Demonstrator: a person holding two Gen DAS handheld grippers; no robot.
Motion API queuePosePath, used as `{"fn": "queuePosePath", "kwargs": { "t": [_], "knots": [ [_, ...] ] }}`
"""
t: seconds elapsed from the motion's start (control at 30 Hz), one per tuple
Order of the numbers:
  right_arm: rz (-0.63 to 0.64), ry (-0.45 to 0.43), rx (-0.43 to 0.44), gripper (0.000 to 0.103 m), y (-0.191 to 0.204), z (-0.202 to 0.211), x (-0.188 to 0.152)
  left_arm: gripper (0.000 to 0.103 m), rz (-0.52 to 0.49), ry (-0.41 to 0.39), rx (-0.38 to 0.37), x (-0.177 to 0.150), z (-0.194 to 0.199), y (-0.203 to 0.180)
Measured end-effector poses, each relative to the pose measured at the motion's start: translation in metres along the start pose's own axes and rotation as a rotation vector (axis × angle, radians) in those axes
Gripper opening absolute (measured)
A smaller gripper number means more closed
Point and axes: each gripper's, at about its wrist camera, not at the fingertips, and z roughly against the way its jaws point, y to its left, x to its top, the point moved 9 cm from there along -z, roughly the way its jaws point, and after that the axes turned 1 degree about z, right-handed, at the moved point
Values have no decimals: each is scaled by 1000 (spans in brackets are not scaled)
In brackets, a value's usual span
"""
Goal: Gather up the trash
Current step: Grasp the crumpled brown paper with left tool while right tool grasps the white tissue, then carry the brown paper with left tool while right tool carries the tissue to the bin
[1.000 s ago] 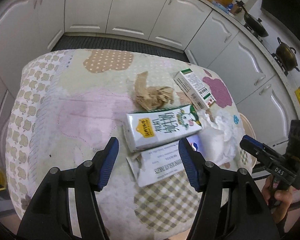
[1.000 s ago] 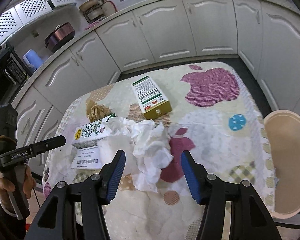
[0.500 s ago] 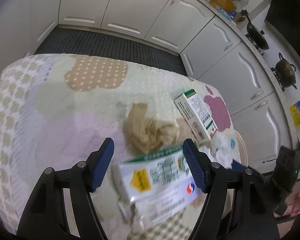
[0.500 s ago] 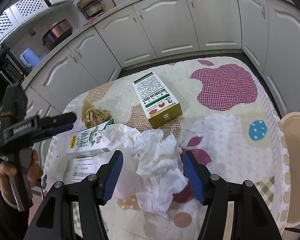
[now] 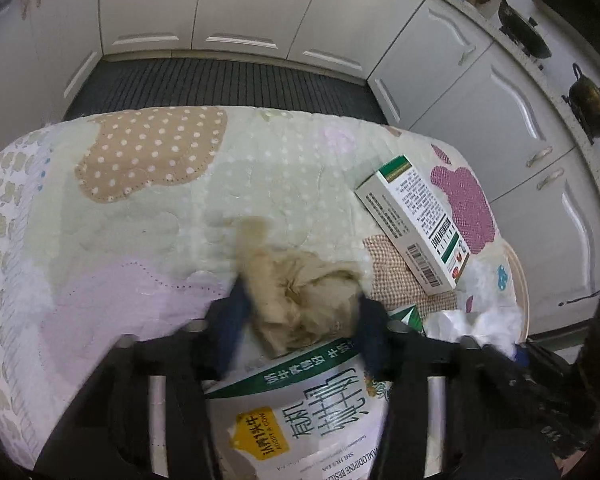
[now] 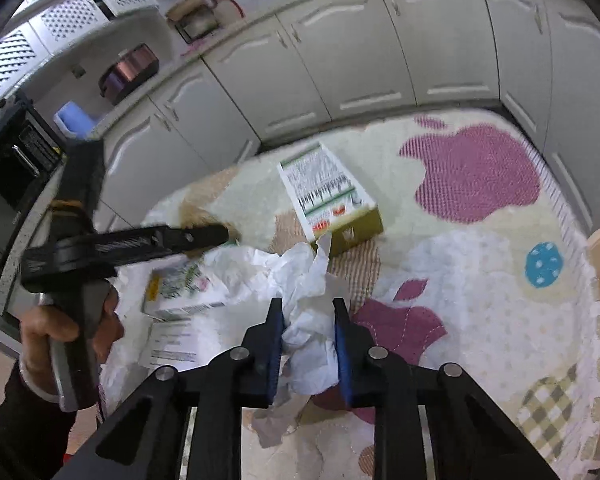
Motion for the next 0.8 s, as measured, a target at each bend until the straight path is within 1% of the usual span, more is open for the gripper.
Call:
{"fn": "queuePosePath", "kwargs": {
  "t": [0.07,0.23,0.5,0.8],
  "knots": [
    [12,-38,6,20,4,14,6,34,26,-21,-25,2,8,3],
    [56,-104,-20,20,12,41,13,31,61,-74,-66,5,33,5],
    [54,-182,-16,20,15,80,19,30,5,-122,-81,-5,69,-16],
    [47,-202,-11,20,14,101,11,30,-59,-167,-102,-21,102,-49]
  ]
}}
